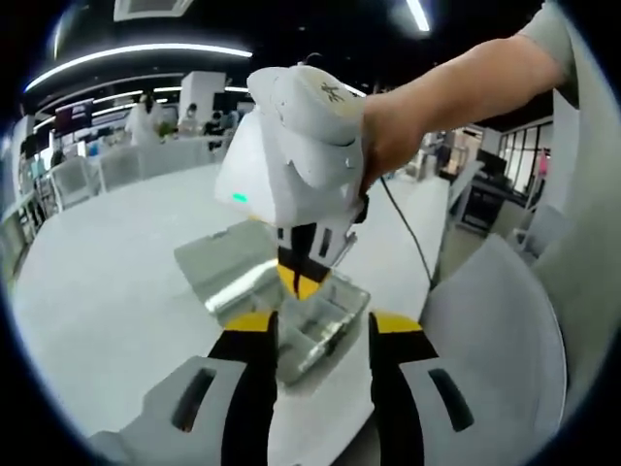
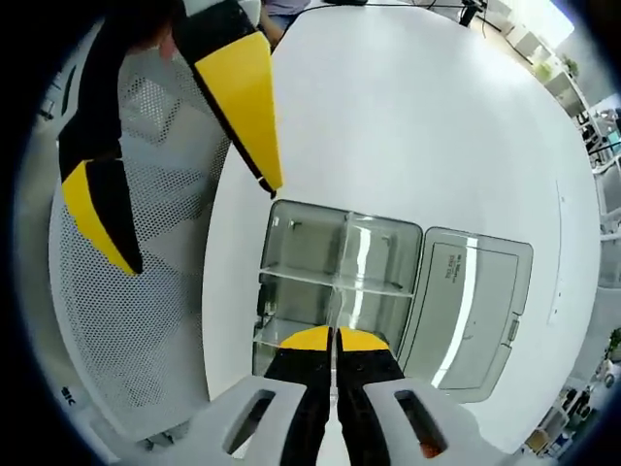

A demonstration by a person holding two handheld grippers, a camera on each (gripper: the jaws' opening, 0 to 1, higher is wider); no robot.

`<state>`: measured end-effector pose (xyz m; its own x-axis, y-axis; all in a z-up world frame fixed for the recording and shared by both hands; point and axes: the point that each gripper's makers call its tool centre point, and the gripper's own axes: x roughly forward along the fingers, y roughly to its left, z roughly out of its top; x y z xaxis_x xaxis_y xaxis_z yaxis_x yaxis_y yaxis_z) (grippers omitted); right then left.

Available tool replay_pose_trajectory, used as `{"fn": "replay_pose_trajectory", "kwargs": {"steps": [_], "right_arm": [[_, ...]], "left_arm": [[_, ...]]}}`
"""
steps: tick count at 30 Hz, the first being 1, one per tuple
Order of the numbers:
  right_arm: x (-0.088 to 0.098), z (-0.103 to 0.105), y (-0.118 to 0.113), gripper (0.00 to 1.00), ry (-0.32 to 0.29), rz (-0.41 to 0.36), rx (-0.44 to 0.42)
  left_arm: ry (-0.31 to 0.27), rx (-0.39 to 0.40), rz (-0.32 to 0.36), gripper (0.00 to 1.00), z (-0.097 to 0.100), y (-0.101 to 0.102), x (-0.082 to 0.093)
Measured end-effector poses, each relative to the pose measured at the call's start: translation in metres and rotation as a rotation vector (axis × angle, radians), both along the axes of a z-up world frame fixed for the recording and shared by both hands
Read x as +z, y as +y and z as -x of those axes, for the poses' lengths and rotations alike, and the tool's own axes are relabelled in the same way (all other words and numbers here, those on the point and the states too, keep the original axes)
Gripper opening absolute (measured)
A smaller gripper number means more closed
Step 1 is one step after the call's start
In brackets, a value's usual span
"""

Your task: Insert the divider into the dual guide fixture by aligning both edges with the guide slots and pushing it downward to the bottom, including one-sided entry, uneven engagement, binding, and posture correction.

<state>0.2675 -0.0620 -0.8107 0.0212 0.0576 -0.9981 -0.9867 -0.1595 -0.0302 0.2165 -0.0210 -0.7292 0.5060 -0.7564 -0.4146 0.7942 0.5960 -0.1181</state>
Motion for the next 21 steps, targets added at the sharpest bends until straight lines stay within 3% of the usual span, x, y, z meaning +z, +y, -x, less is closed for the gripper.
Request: {"fn": "replay_pose_trajectory", "kwargs": {"steps": [21], "right_arm": [[-0.023,0.0,0.0,0.0,0.015,0.034,0.034]], "left_arm": [[0.004,0.005,-0.006,0.35,0.004,0.004,0.0]]}}
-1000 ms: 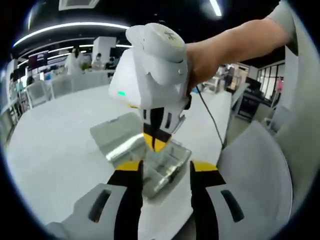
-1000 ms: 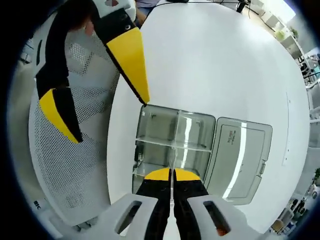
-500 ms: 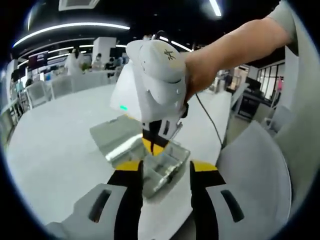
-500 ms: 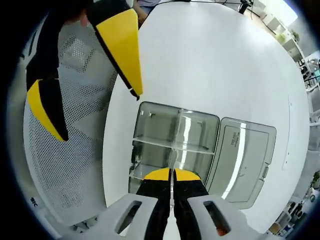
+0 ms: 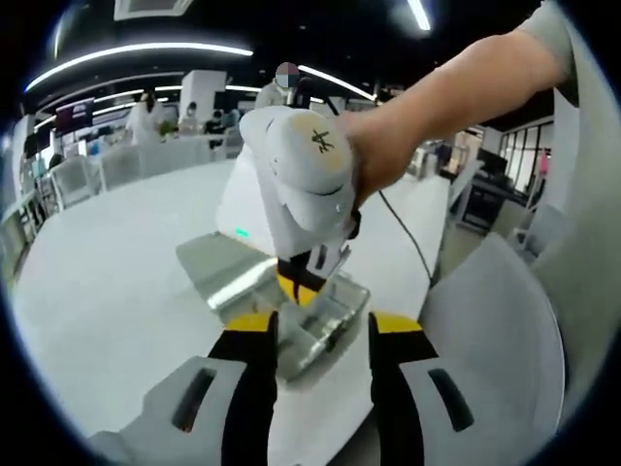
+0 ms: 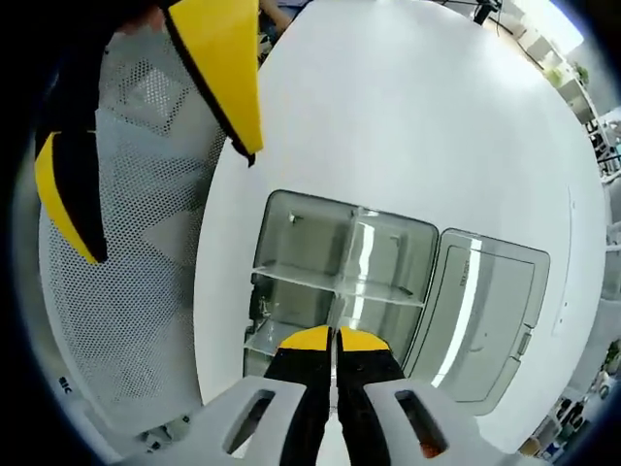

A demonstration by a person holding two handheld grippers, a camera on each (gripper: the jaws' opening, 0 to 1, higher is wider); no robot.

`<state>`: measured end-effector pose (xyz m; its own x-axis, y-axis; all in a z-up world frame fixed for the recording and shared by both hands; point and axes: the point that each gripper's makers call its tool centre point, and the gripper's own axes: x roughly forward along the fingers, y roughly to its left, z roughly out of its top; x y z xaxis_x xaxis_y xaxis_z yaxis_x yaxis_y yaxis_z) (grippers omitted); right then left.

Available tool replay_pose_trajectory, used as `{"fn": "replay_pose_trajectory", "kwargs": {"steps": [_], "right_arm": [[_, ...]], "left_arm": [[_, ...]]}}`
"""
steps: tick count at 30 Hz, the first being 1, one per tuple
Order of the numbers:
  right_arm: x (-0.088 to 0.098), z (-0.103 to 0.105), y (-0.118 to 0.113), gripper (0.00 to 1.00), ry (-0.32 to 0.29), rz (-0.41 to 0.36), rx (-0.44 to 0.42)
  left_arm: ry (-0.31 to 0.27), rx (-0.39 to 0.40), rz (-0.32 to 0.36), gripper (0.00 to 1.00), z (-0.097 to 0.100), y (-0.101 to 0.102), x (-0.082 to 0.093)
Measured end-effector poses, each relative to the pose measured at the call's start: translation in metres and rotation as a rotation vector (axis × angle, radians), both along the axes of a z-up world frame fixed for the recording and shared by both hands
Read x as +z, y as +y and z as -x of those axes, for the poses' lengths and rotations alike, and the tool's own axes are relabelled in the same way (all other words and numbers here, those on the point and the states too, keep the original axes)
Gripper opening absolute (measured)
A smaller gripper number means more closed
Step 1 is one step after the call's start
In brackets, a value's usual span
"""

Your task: Insert the divider into the dual guide fixture by aligning both edges with the guide slots and pushing it downward to the bottom, including one-sided entry, uneven engagement, binding, and posture correction.

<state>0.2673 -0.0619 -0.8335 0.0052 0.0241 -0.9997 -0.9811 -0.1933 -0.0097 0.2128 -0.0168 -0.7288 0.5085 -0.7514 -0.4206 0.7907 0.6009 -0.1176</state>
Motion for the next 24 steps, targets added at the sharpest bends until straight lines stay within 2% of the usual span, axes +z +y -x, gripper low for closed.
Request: {"fn": "replay_pose_trajectory", "kwargs": {"steps": [17,24], "right_arm": [[-0.0064,0.0016,-0.0022,0.0,-0.018,0.033,0.032],[-0.0075,-0.0001,-0.0017,0.0,-0.006,0.026,0.026]], "left_arm": [[0.002,0.009,0.004,0.35,0.0007,0.0012,-0.0019],[0.0,0.013,0.005,0.35,-0.0006,0.0018,-0.0007]]}}
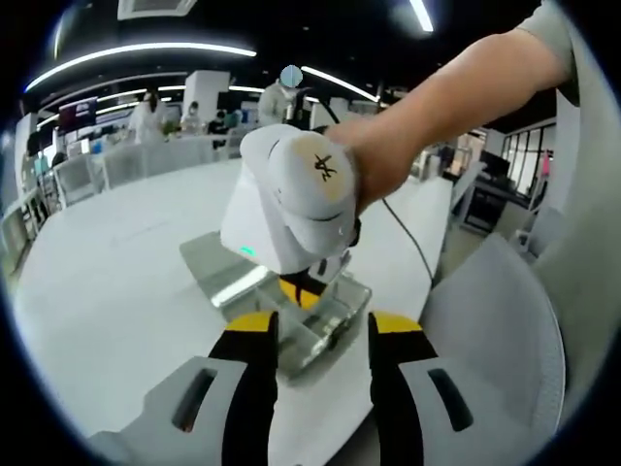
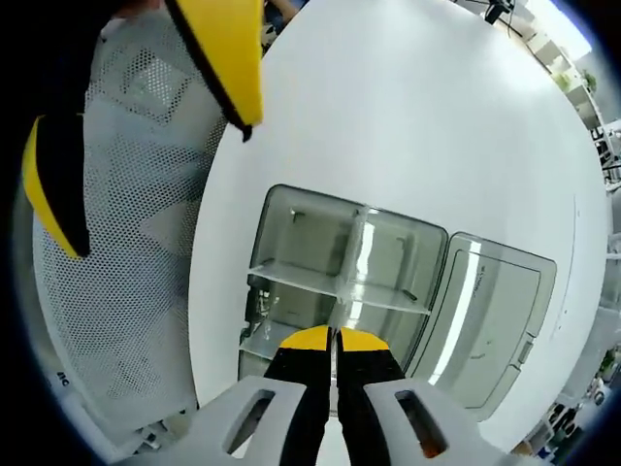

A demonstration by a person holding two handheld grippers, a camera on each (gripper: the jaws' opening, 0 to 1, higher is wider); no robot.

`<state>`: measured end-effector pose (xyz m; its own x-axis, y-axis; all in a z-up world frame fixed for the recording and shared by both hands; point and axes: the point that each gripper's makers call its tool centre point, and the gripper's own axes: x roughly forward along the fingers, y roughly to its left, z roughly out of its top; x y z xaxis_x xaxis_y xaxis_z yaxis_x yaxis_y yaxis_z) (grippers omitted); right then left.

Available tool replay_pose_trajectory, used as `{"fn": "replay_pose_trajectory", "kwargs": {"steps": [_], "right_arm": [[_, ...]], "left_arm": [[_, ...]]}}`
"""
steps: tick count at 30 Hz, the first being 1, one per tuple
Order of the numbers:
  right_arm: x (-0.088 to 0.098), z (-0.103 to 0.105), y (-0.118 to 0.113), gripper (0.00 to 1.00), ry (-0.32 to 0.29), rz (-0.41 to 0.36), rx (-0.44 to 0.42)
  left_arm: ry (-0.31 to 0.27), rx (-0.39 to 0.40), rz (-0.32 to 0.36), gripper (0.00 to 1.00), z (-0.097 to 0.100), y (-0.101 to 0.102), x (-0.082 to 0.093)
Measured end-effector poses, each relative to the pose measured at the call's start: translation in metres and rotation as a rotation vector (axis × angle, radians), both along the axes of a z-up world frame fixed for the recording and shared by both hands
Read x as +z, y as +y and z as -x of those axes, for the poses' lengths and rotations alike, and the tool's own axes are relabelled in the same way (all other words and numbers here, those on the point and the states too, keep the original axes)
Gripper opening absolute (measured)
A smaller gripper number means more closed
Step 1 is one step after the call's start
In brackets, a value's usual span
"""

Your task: Insert the divider into the dual guide fixture by aligning both edges with the guide slots and pushing it downward to the bottom, including one-sided entry, uneven engagement, binding, and posture correction.

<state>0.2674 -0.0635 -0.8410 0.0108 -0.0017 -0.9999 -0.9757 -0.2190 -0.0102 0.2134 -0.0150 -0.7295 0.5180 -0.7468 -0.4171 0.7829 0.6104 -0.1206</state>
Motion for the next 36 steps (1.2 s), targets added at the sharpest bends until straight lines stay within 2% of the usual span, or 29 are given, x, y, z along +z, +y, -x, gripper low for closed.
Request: {"fn": "replay_pose_trajectory", "kwargs": {"steps": [7,15,29,36], "right_arm": [[0.001,-0.003,0.001,0.0,0.045,0.005,-0.052],[0.004,0.006,-0.001,0.0,0.11,0.009,-0.112],[0.006,0.007,0.0,0.0,0.131,0.038,-0.143],[0.007,0.008,0.0,0.0,0.117,0.053,-0.104]], "left_arm": [[0.0,0.0,0.0,0.35,-0.001,0.003,-0.002],[-0.004,0.009,-0.001,0.35,0.001,0.006,-0.001],[-0.003,0.005,-0.006,0.35,0.006,0.002,0.002],[-0.007,0.004,-0.008,0.35,0.007,0.003,0.003]]}}
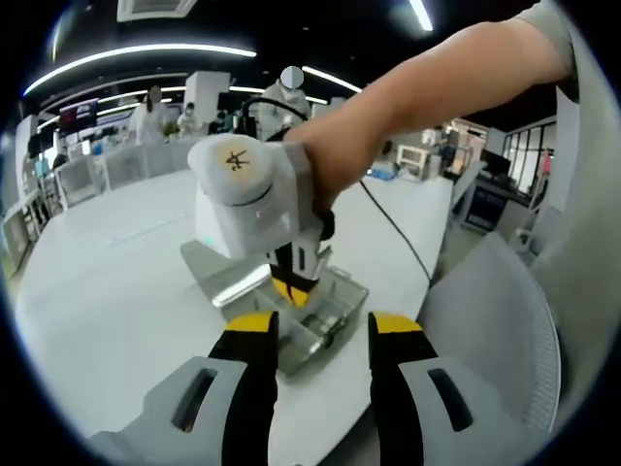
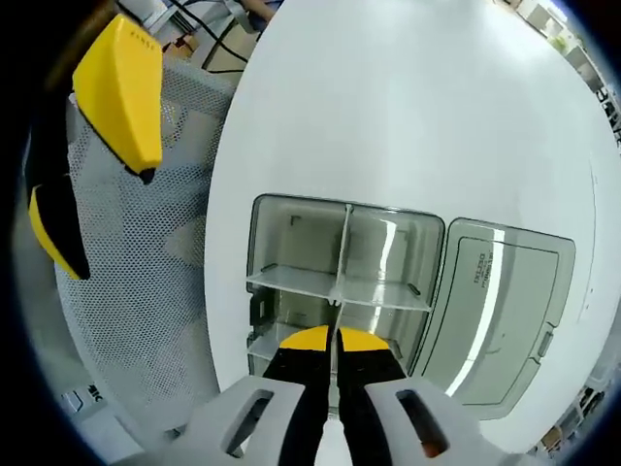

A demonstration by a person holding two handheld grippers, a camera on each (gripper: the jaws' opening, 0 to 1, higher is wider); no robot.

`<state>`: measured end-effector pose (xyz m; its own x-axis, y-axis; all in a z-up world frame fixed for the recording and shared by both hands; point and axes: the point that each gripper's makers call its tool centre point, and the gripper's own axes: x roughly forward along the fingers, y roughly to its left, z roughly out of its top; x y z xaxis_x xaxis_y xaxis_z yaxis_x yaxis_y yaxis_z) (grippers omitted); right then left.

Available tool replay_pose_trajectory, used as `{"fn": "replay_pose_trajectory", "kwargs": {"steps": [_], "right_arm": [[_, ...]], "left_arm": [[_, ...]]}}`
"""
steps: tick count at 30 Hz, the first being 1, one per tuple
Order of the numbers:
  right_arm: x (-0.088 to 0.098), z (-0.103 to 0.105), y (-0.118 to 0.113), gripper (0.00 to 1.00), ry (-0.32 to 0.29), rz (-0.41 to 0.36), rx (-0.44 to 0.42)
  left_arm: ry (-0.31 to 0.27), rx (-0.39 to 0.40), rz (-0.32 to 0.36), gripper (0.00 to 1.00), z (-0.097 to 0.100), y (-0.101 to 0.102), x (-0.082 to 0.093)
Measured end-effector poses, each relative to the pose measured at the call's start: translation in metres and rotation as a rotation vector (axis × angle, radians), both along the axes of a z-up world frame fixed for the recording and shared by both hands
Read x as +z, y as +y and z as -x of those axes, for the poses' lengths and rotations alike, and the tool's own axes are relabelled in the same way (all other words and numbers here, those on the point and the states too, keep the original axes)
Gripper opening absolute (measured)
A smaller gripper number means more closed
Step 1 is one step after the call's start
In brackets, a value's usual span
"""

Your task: Insert the divider into the dual guide fixture by aligning both edges with the guide slots and pushing it downward to the bottom, including one-sided entry, uneven engagement, binding, and posture correction.

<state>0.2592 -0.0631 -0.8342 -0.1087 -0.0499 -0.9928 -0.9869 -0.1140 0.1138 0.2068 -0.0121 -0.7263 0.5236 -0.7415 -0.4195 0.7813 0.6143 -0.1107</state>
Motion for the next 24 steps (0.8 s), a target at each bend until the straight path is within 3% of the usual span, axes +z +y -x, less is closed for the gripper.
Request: {"fn": "replay_pose_trajectory", "kwargs": {"steps": [5,17,24], "right_arm": [[0.0016,0.0046,-0.0001,0.0,-0.013,0.001,0.047],[0.001,-0.0026,0.0027,0.0,-0.025,-0.023,0.071],[0.0056,-0.0043,0.0015,0.0,-0.04,-0.024,0.027]], "left_arm": [[-0.001,0.002,0.001,0.35,0.0011,0.0008,0.0006],[-0.004,0.0,-0.003,0.35,0.003,-0.0001,0.0024],[-0.006,-0.003,-0.003,0.35,0.003,-0.0009,0.0036]]}}
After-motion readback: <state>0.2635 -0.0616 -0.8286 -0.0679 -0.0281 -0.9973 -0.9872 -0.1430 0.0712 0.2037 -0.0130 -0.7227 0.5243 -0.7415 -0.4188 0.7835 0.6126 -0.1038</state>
